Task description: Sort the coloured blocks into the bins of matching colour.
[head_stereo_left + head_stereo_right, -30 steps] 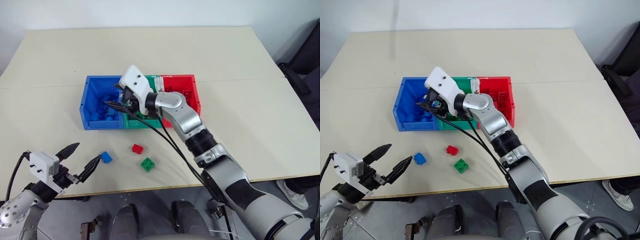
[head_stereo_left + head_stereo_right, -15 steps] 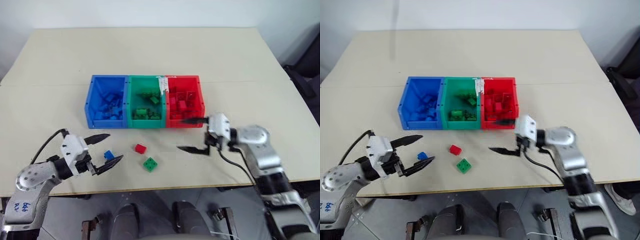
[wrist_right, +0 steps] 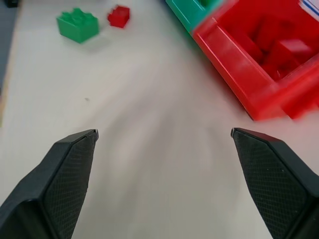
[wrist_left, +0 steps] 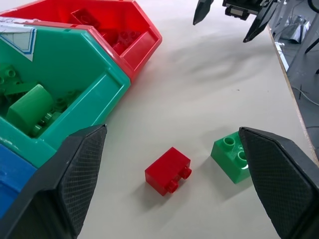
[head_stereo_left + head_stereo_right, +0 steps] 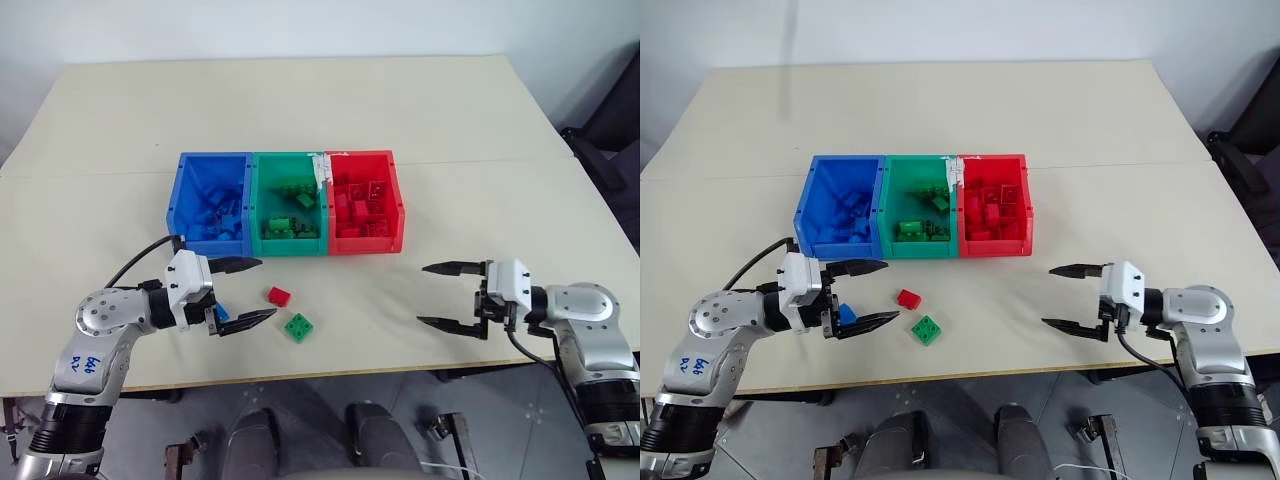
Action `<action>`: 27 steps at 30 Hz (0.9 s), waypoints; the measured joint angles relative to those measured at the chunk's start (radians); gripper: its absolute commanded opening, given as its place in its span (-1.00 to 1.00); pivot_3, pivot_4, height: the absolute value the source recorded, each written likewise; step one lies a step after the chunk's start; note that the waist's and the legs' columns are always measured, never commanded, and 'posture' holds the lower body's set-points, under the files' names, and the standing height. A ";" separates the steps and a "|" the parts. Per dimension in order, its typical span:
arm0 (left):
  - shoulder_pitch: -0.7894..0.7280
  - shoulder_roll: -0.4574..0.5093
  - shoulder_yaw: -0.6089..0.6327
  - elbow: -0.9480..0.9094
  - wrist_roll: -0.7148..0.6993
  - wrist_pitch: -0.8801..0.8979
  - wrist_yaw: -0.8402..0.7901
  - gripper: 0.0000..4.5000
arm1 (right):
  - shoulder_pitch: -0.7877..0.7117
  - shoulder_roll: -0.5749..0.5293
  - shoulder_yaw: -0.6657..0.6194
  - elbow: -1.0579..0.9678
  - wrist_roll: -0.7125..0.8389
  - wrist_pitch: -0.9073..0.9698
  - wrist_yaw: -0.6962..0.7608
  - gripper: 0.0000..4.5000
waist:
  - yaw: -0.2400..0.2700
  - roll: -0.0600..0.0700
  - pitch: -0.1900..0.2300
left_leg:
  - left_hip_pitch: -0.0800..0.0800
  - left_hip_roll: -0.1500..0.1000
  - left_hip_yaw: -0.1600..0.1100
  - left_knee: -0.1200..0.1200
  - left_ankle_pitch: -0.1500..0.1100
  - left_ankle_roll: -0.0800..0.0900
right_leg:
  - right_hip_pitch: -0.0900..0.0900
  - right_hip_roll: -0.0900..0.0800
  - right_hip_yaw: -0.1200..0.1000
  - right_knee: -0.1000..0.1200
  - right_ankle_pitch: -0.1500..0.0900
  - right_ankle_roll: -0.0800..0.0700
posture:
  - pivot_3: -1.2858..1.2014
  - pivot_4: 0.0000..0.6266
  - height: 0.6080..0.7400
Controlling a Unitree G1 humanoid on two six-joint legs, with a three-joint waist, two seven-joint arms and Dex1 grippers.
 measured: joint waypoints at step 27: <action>0.414 0.035 0.276 -0.157 -0.054 -0.015 0.030 1.00 | -0.394 0.379 0.483 0.204 -0.210 0.156 0.071 -0.05 | -0.001 -0.001 -0.001 | 0.003 0.002 0.004 -0.001 -0.004 0.000 | -0.001 -0.001 0.000 0.002 -0.001 -0.003 | 0.03 -0.52 1.00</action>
